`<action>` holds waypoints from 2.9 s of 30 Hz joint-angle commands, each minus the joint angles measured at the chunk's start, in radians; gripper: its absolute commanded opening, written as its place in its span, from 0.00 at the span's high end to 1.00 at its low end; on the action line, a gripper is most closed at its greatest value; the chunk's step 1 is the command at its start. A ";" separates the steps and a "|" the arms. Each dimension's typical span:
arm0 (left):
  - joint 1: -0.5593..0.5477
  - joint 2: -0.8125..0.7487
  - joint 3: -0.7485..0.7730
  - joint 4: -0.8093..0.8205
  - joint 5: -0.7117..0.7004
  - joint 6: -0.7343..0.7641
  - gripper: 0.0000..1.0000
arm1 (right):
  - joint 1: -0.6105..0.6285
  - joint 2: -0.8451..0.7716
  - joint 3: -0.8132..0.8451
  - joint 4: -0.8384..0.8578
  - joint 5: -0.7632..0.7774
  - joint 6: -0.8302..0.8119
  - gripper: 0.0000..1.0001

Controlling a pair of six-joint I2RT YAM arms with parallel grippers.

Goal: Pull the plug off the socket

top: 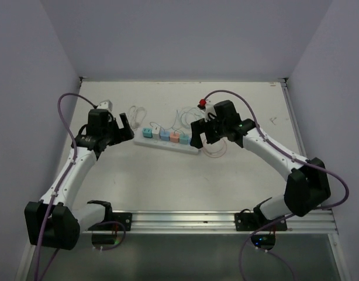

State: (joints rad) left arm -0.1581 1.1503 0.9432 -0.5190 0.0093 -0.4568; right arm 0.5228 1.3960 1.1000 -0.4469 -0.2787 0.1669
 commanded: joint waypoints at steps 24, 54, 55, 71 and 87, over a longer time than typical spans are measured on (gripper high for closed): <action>0.129 -0.106 -0.261 0.197 -0.058 0.023 0.00 | 0.062 0.465 0.138 0.217 0.081 -0.376 0.01; 0.129 -0.084 -0.270 0.203 -0.015 0.015 0.00 | 0.450 0.109 -0.169 0.281 0.458 0.209 0.06; 0.129 -0.083 -0.268 0.203 -0.014 0.014 0.00 | 0.448 0.092 -0.172 0.284 0.470 0.224 0.07; 0.129 -0.087 -0.265 0.203 0.009 0.013 0.00 | 0.522 0.187 -0.013 0.237 0.507 0.237 0.18; 0.129 -0.078 -0.288 0.211 0.064 -0.026 0.00 | 0.528 0.354 0.077 0.257 0.543 0.238 0.43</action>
State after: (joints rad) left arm -0.0349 1.0695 0.6708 -0.3595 0.0341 -0.4553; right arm 1.0512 1.7447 1.1324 -0.2188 0.2523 0.4000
